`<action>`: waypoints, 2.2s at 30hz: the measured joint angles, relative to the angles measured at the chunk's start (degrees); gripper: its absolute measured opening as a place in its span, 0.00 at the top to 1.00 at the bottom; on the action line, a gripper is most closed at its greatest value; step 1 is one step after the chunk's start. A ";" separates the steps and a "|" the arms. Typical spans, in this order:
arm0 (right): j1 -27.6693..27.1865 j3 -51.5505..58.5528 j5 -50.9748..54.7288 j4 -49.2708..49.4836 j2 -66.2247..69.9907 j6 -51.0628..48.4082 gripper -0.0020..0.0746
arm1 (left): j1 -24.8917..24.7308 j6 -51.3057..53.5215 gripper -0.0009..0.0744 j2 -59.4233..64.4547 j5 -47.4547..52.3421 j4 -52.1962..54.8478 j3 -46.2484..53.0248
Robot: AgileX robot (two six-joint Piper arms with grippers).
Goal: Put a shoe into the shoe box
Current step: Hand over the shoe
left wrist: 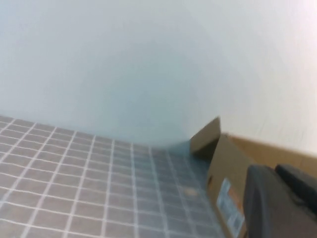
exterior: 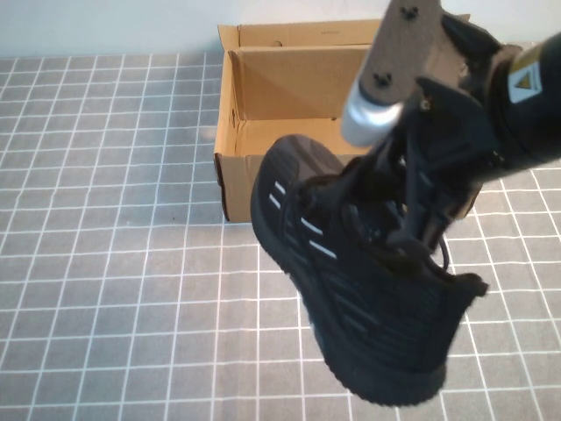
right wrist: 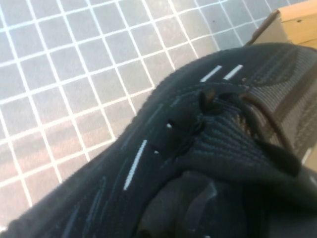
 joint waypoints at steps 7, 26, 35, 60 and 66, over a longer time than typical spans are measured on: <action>0.00 -7.01 0.27 -1.48 5.10 7.19 0.98 | -0.32 -7.60 0.99 1.08 4.38 -1.59 -2.26; 0.00 -30.37 11.30 -4.83 22.57 18.42 0.98 | -10.21 30.14 0.99 49.25 30.82 -21.20 -40.62; -2.75 -41.65 13.33 -7.18 30.14 22.30 0.98 | -26.38 40.53 0.99 62.43 20.79 -26.50 -48.28; -5.40 -45.66 16.91 -5.43 32.96 24.31 0.98 | -37.57 54.03 0.10 74.78 -8.20 -27.72 -49.61; -5.40 -45.66 16.91 -5.32 32.96 24.31 0.98 | -37.57 53.79 0.10 79.14 -11.56 -28.32 -49.73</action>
